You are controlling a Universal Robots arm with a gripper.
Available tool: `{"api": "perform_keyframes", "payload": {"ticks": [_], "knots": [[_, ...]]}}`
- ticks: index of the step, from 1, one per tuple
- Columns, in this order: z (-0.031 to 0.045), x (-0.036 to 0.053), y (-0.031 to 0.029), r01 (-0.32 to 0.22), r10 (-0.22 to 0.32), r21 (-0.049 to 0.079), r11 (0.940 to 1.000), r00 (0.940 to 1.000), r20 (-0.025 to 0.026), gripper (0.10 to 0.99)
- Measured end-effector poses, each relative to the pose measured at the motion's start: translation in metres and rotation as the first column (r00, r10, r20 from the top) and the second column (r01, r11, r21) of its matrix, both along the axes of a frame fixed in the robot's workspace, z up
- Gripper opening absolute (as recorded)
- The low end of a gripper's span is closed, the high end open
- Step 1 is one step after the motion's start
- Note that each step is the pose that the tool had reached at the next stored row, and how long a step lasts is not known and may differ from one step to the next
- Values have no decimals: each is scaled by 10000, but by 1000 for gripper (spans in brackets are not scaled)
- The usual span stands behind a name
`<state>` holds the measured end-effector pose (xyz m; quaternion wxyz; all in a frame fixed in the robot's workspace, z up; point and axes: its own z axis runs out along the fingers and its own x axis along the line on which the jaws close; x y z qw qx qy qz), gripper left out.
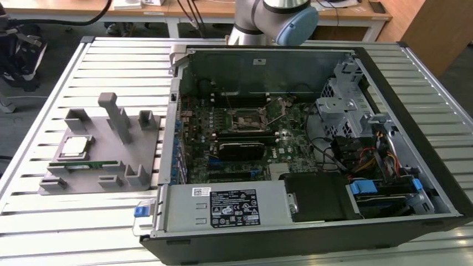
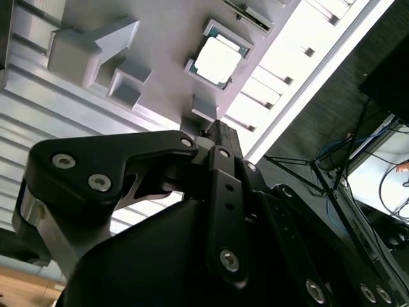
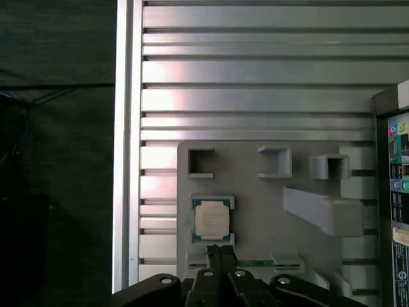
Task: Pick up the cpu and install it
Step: 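Pick up the cpu and move it towards the insertion slot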
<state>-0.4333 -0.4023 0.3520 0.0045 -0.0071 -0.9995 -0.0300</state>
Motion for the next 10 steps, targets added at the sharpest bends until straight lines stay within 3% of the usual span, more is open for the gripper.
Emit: {"api": "perform_keyframes", "payload": {"ticks": [2, 5, 7, 8, 9, 10], "knots": [[-32, 0, -5, 0, 0, 4, 10000, 10000, -3, 114], [-64, 0, -12, 1, -1, 5, 10000, 10000, -3, 184], [-80, 0, -14, 0, 0, 5, 10000, 10000, -4, 302], [-89, 0, -15, 0, 0, 5, 10000, 10000, -4, 302], [-116, 0, -17, 0, 0, 4, 10000, 10000, -4, 416], [-133, 1, -20, -1, 1, 5, 10000, 10000, -3, 416]]}}
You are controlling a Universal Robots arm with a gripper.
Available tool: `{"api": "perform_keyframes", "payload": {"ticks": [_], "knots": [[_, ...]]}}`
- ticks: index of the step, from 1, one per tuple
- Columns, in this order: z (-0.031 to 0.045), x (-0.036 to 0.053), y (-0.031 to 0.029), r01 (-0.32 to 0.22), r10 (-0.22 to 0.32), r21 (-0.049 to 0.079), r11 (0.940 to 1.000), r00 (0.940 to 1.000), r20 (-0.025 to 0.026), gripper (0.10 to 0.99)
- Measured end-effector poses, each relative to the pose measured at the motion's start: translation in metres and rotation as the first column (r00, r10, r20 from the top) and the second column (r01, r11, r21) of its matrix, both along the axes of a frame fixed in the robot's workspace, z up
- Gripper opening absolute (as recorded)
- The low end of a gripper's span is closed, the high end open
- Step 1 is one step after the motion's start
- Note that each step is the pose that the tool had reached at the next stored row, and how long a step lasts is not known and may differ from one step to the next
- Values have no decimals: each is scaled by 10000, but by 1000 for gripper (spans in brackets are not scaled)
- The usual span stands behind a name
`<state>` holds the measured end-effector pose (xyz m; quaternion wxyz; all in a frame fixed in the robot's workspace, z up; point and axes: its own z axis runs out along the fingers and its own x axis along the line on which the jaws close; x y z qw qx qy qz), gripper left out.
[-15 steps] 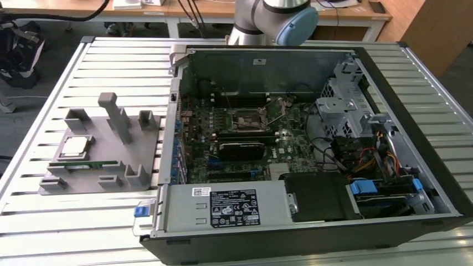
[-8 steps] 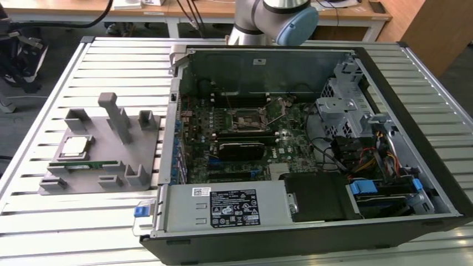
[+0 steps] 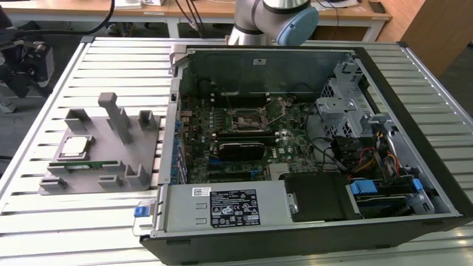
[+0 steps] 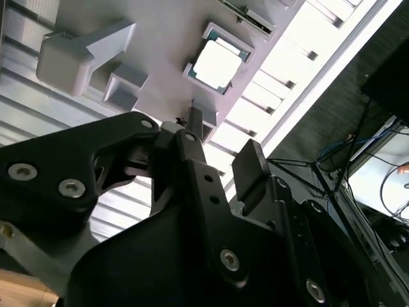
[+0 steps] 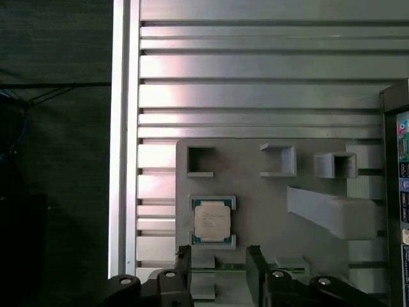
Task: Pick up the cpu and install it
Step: 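Pick up the cpu and move it towards the insertion slot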
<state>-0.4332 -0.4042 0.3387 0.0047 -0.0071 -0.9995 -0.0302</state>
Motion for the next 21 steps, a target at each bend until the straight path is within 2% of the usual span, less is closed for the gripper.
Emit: {"api": "perform_keyframes", "payload": {"ticks": [1, 2, 3, 4, 5, 6, 7, 21], "knots": [[-30, 0, -2, -3, 3, 0, 10000, 10000, -2, 533], [-44, 0, -4, -11, 11, 0, 10000, 10000, -5, 533], [-58, 0, -6, -23, 23, 0, 10000, 10000, -7, 592], [-75, 0, -8, -39, 39, 0, 10000, 10000, -9, 592], [-87, 0, -8, -50, 50, 0, 10000, 10000, -9, 647], [-101, 0, -9, -62, 62, 0, 10000, 10000, -9, 647], [-113, 0, -11, -72, 72, 0, 10000, 10000, -9, 714], [-275, -1, -47, -223, 223, 0, 9998, 9998, -20, 714]]}}
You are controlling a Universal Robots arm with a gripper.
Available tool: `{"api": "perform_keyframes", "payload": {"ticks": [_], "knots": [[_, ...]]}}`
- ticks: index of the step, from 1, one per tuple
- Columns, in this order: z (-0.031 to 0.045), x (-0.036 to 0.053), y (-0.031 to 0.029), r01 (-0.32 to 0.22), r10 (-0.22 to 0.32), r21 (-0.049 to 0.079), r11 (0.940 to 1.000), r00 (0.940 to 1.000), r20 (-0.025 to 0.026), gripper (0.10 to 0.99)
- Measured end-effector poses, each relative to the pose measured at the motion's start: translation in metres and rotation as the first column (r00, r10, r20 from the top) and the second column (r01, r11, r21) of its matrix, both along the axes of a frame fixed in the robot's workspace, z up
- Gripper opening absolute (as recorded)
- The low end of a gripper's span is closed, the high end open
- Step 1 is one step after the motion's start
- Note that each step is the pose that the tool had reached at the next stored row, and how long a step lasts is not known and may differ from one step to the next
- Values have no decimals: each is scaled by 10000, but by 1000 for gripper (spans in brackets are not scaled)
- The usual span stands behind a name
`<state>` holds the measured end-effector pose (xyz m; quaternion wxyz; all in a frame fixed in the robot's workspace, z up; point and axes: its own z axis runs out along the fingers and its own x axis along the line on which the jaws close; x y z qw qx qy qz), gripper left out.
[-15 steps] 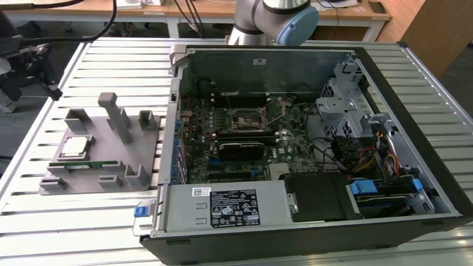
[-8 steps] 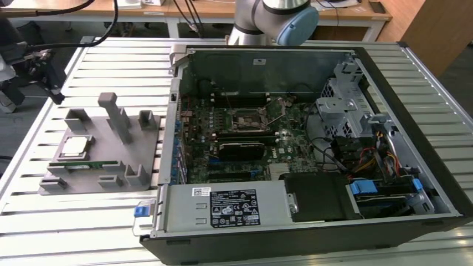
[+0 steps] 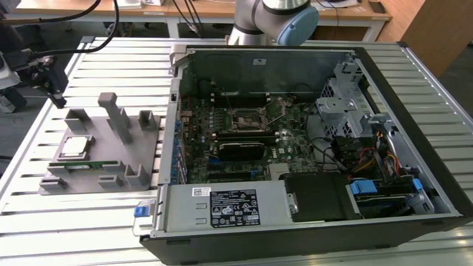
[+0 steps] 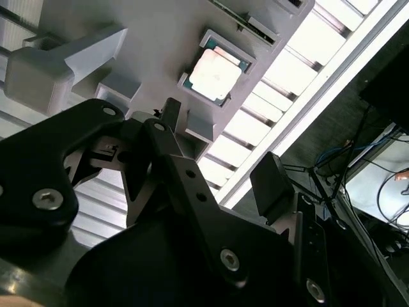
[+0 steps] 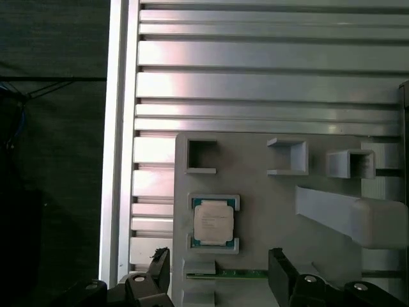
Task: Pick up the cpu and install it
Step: 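Pick up the cpu and move it towards the insertion slot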
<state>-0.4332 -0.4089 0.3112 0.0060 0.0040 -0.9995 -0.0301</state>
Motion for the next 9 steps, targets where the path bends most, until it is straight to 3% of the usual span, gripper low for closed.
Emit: {"api": "perform_keyframes", "payload": {"ticks": [4, 9], "knots": [[-35, 0, -37, -78, 78, 2, 10000, 10000, 4, 714], [-85, 0, -43, -512, 512, 1, 9987, 9987, 3, 714]]}}
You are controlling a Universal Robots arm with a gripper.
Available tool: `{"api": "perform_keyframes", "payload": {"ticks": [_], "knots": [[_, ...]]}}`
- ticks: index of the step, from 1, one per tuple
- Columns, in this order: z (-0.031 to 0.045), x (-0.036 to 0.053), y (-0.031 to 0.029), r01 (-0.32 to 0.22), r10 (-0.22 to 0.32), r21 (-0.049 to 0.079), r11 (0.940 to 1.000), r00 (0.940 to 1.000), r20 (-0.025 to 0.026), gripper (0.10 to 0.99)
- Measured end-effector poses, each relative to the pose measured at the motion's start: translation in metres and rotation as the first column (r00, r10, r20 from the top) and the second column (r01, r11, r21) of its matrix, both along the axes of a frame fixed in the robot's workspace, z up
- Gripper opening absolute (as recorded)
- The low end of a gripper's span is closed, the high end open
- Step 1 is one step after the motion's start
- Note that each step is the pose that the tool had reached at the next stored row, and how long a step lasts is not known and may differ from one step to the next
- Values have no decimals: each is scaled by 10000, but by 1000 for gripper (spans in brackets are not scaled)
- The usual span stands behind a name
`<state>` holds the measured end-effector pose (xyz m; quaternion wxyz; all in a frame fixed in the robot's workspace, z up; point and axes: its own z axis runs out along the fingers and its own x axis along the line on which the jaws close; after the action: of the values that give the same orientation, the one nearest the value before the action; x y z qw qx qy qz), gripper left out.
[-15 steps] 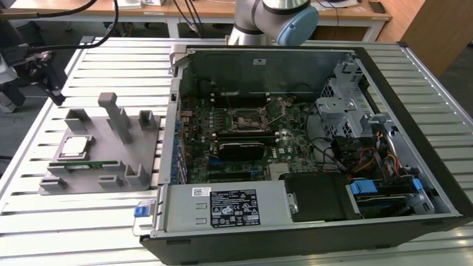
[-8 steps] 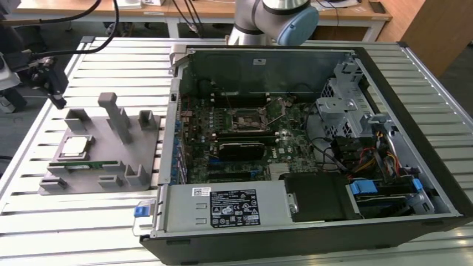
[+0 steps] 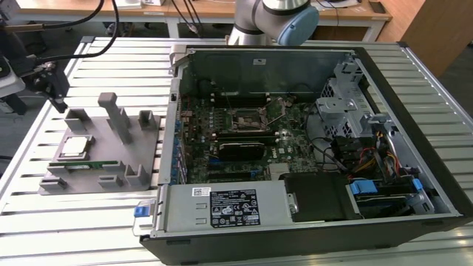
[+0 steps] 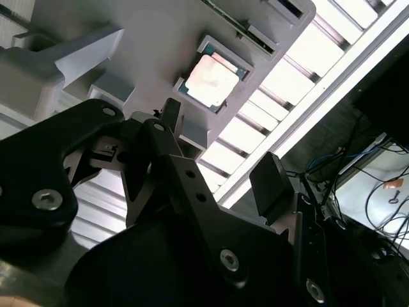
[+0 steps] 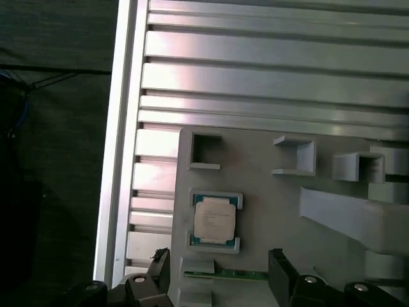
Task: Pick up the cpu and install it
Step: 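Pick up the cpu and move it towards the insertion slot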
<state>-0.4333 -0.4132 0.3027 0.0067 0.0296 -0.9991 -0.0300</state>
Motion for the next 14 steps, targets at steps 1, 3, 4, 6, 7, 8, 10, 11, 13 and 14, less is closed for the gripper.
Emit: {"api": "perform_keyframes", "payload": {"ticks": [1, 3, 4, 6, 7, 8, 10, 11, 13, 14], "knots": [[-17, -1, 0, -11, 11, -1, 10000, 10000, -1, 714], [-54, -1, -1, -12, 12, 0, 10000, 10000, 0, 714], [-72, -2, -1, -12, 12, 0, 10000, 10000, -1, 714], [-109, -3, -1, 6, -6, 0, 10000, 10000, -1, 714], [-126, -4, -1, 46, -46, -1, 10000, 10000, -2, 714], [-145, -5, 0, 94, -94, 0, 10000, 10000, -1, 714], [-181, -5, -1, 183, -183, 0, 9998, 9998, -1, 714], [-199, -5, 0, 216, -216, 0, 9998, 9998, -1, 714], [-235, -5, -1, 225, -225, -1, 9997, 9997, -2, 714], [-251, -5, 0, 227, -227, 2, 9997, 9997, -4, 714]]}}
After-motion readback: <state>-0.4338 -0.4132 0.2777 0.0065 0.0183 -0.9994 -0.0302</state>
